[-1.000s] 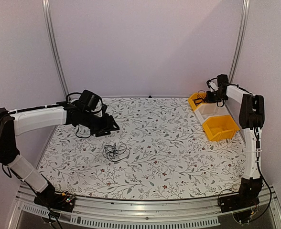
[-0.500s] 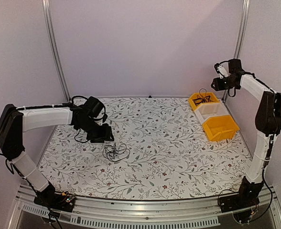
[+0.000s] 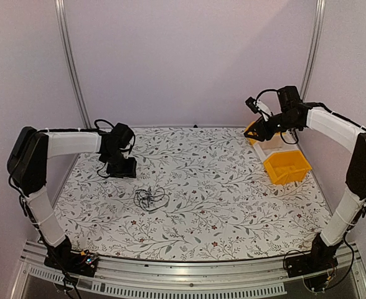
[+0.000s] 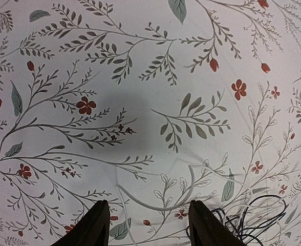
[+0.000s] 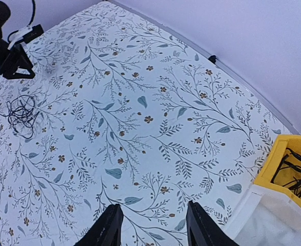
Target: Untangle the cables
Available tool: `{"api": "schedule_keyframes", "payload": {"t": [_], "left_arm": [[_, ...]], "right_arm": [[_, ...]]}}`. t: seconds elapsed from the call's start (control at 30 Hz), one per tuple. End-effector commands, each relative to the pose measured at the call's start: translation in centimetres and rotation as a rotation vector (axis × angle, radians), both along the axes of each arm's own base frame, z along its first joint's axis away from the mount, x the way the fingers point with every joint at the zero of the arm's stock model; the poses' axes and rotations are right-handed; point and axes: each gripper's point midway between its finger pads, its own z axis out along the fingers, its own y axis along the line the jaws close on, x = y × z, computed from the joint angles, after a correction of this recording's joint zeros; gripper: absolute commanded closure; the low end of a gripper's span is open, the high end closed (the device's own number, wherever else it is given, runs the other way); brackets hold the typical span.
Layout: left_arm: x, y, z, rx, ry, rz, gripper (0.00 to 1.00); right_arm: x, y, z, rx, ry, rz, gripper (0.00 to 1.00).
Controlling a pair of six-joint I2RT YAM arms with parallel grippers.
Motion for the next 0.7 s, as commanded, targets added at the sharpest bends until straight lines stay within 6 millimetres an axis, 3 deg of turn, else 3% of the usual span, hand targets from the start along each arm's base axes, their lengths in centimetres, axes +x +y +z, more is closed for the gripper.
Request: {"api": "schedule_keyframes", "payload": {"t": [0.0,0.07,0.17,0.33,0.4,0.53,0.67], "left_arm": [[1.2,0.2,-1.7,0.081,0.016,-0.111,0.46],[1.4,0.1,-2.3,0.095,0.031,-0.134,0.50],[1.9,-0.4,-2.4,0.083,0.017,-0.169,0.67],[2.6,-1.8,-1.7,0.040,-0.024,-0.242,0.92],[2.8,-2.8,-0.6,-0.004,-0.044,-0.273,1.00],[3.2,-6.6,4.9,-0.173,-0.175,-0.352,1.00],[3.0,-10.6,13.0,-0.382,-0.345,-0.404,1.00]], "right_arm": [[-3.1,1.5,2.2,0.042,-0.038,0.124,0.53],[-3.2,1.4,2.2,0.036,-0.036,0.116,0.53],[-3.1,1.2,2.3,0.028,-0.042,0.104,0.53],[-3.5,1.7,2.3,0.056,-0.028,0.124,0.54],[-3.6,2.4,2.6,0.063,-0.033,0.142,0.54],[-3.7,4.3,4.4,0.083,-0.079,0.186,0.56],[-4.9,7.6,6.4,0.152,-0.099,0.246,0.56]]}}
